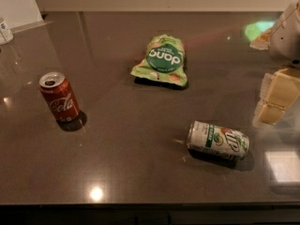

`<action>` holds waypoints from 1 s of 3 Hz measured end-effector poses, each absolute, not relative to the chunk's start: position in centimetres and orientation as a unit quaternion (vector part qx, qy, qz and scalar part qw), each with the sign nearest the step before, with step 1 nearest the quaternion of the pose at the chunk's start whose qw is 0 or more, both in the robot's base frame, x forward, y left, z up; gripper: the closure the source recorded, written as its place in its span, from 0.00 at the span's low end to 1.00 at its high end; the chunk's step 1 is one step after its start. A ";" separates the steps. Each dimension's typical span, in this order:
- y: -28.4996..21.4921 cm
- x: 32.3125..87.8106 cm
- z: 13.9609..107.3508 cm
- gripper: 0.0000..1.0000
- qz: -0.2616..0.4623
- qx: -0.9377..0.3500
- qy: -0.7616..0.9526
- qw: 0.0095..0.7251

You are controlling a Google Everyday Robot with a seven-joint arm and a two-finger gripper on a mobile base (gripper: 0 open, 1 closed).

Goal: Place 7up can upright

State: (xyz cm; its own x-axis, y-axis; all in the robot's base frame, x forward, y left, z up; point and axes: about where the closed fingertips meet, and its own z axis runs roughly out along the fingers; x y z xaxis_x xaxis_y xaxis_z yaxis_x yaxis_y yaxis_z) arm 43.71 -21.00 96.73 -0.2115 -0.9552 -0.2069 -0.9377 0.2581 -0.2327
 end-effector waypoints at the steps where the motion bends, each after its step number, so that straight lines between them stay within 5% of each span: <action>1: -20.0 43.0 95.1 0.00 -0.015 -0.618 0.773 0.139; 3: -17.4 40.8 90.5 0.00 0.005 -0.625 0.774 0.103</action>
Offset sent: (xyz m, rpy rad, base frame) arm -0.0371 0.0446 -0.0776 -0.0083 0.1812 0.0755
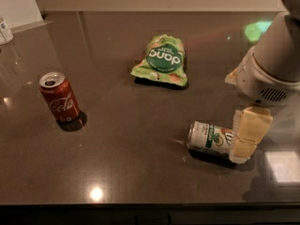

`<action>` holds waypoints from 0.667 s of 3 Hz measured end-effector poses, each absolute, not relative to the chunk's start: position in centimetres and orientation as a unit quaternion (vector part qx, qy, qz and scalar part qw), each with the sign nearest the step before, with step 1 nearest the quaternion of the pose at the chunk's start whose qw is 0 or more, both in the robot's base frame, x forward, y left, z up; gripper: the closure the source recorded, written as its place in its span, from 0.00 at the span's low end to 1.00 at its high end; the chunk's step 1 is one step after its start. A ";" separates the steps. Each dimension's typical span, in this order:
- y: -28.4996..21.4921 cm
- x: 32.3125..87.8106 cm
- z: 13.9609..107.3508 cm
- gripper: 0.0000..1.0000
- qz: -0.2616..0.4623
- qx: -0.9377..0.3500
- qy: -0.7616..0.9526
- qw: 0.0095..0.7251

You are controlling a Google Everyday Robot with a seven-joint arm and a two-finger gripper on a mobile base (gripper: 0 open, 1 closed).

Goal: Place 7up can upright

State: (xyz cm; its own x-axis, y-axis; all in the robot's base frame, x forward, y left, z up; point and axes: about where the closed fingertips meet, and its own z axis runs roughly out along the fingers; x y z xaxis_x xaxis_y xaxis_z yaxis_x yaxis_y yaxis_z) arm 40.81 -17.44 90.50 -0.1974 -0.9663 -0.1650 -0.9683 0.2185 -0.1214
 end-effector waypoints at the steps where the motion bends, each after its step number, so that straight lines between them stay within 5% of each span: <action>1: -17.2 40.3 88.4 0.00 0.002 -0.611 0.786 0.094; 2: -17.8 40.5 87.2 0.00 -0.012 -0.593 0.799 0.098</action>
Offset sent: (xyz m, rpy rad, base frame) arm 0.0017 -0.0114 -0.0521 -0.0405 -0.0290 -0.1507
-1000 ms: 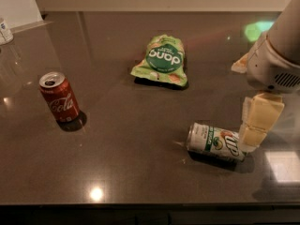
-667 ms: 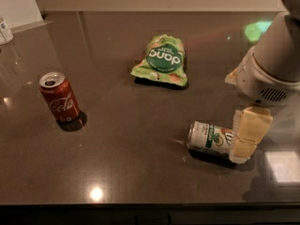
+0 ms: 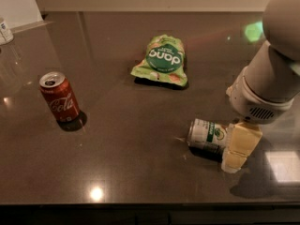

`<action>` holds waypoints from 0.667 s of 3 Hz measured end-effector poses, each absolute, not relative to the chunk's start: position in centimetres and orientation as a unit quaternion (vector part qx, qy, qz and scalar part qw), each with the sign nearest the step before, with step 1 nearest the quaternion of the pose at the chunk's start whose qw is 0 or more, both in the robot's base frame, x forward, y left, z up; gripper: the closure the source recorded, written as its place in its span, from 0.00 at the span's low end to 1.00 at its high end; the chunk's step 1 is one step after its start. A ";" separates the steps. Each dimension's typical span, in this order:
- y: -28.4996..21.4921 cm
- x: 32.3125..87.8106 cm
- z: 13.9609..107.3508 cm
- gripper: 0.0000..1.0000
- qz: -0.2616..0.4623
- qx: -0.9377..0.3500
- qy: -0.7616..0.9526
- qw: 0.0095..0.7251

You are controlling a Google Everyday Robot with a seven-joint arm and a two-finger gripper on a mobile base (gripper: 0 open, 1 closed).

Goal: Place 7up can upright

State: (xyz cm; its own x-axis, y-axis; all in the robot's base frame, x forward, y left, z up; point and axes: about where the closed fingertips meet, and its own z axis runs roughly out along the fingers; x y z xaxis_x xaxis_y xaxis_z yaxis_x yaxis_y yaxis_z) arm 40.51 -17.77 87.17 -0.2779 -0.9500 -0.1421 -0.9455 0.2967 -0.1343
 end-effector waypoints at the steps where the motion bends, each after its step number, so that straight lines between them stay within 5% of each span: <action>1: -18.3 40.7 86.0 0.00 -0.021 -0.582 0.807 0.095; 2: -18.5 40.6 84.9 0.00 -0.020 -0.576 0.812 0.088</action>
Offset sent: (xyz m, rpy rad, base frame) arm -0.0002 -0.0106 -0.0386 -0.0266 0.0310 -0.0640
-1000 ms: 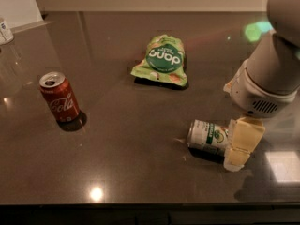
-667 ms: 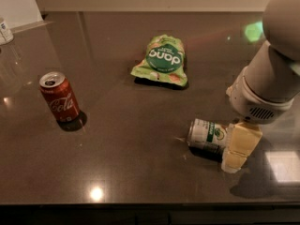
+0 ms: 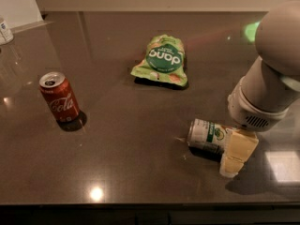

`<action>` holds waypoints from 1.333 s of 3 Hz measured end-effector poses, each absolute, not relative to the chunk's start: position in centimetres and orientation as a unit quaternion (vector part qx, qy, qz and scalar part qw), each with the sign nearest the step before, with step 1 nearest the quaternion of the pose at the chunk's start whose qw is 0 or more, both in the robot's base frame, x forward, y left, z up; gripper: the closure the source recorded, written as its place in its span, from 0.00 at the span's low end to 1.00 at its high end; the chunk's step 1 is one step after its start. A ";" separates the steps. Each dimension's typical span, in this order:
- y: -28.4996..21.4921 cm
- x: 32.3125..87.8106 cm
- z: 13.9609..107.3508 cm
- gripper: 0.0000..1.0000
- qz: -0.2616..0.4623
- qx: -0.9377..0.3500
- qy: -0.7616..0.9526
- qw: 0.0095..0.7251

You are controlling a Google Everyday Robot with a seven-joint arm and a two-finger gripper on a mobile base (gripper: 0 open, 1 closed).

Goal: Place 7up can upright

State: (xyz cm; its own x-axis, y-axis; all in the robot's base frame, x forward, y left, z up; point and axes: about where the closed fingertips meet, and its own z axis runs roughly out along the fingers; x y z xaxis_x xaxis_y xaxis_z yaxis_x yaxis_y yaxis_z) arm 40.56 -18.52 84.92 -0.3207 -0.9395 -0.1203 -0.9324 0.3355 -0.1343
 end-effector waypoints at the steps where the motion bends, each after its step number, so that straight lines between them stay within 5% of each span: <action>1: -18.4 40.4 84.0 0.00 -0.016 -0.573 0.816 0.072; 4: -17.8 40.4 84.2 0.64 -0.015 -0.576 0.815 0.060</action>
Offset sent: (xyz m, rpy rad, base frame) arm -0.0026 0.0063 -0.0190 -0.0187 0.0812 -0.0151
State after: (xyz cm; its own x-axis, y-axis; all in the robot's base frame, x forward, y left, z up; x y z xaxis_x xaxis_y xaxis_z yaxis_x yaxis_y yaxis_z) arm 40.42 -17.80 84.22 -0.3303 -0.9405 -0.0799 -0.9368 0.3370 -0.0937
